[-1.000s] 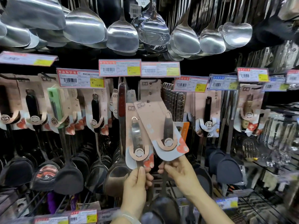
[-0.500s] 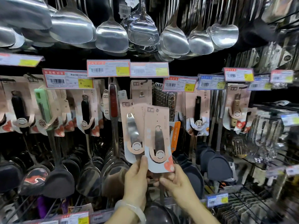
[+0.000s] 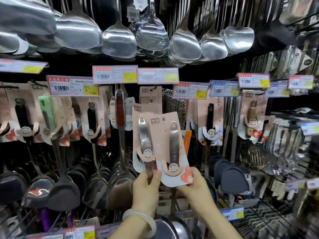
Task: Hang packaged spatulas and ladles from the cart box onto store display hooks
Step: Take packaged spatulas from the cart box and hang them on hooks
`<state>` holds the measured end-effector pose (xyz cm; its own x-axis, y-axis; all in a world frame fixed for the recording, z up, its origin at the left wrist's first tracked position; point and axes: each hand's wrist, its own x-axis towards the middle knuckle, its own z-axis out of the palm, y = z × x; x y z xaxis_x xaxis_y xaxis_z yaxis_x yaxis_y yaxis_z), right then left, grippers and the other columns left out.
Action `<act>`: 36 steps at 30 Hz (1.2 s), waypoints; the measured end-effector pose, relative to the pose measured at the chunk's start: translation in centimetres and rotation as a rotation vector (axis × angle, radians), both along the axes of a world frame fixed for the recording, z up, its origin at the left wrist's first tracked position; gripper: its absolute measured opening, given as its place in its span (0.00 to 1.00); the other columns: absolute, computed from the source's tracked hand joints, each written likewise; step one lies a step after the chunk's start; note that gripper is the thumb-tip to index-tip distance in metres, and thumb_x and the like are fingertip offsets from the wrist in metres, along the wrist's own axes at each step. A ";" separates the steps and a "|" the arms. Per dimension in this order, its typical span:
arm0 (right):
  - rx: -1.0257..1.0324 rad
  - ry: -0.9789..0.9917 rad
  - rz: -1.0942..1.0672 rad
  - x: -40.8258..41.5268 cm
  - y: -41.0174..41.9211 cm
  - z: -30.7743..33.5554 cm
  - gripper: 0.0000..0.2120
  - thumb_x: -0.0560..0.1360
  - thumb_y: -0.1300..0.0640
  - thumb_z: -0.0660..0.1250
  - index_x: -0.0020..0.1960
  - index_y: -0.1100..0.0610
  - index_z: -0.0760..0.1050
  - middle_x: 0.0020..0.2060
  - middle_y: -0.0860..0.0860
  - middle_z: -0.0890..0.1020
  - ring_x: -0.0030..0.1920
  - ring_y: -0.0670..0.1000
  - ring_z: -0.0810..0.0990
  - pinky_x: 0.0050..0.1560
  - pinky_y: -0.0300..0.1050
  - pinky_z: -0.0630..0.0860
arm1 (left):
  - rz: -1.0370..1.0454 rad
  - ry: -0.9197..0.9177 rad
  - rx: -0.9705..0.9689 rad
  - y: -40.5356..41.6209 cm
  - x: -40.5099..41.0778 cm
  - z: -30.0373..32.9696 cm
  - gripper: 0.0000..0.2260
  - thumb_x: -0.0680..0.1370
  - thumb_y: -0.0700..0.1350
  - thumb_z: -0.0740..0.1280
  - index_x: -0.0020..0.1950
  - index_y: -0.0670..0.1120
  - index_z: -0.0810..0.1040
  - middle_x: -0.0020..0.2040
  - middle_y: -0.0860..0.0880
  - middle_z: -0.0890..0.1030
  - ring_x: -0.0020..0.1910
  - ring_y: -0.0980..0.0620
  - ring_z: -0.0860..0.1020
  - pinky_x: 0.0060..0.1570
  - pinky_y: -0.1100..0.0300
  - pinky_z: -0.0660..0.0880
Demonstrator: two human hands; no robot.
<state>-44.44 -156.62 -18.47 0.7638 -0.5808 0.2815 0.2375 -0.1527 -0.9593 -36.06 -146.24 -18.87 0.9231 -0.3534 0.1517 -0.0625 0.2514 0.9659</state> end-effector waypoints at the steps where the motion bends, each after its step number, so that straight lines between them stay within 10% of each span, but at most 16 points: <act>1: -0.011 0.005 0.013 0.0 -0.2 0.1 0.16 0.67 0.65 0.75 0.50 0.56 0.73 0.47 0.51 0.83 0.47 0.47 0.82 0.46 0.38 0.78 | 0.006 -0.005 0.008 0.0 0.1 0.0 0.03 0.76 0.41 0.66 0.43 0.45 0.79 0.42 0.46 0.84 0.47 0.46 0.81 0.51 0.50 0.76; 7: -0.109 0.071 0.169 -0.2 -0.5 0.2 0.13 0.72 0.67 0.69 0.56 0.62 0.75 0.53 0.56 0.82 0.57 0.57 0.80 0.62 0.56 0.74 | 0.063 -0.055 0.058 0.1 0.3 0.1 0.03 0.75 0.42 0.66 0.42 0.47 0.79 0.42 0.49 0.84 0.47 0.49 0.81 0.50 0.54 0.76; 14: 0.171 -0.031 0.428 -0.6 -0.4 -0.1 0.24 0.64 0.74 0.64 0.59 0.67 0.71 0.54 0.60 0.82 0.57 0.54 0.81 0.58 0.43 0.77 | 0.106 -0.060 0.067 0.3 0.7 0.1 0.03 0.76 0.42 0.66 0.42 0.47 0.77 0.42 0.48 0.82 0.46 0.49 0.80 0.52 0.50 0.75; 36: 0.237 -0.193 0.144 3.0 1.4 2.0 0.08 0.73 0.66 0.66 0.52 0.60 0.75 0.47 0.62 0.83 0.46 0.55 0.83 0.48 0.46 0.80 | 0.132 -0.163 0.048 1.0 1.2 1.0 0.05 0.76 0.41 0.66 0.40 0.49 0.75 0.41 0.51 0.81 0.43 0.54 0.78 0.42 0.62 0.71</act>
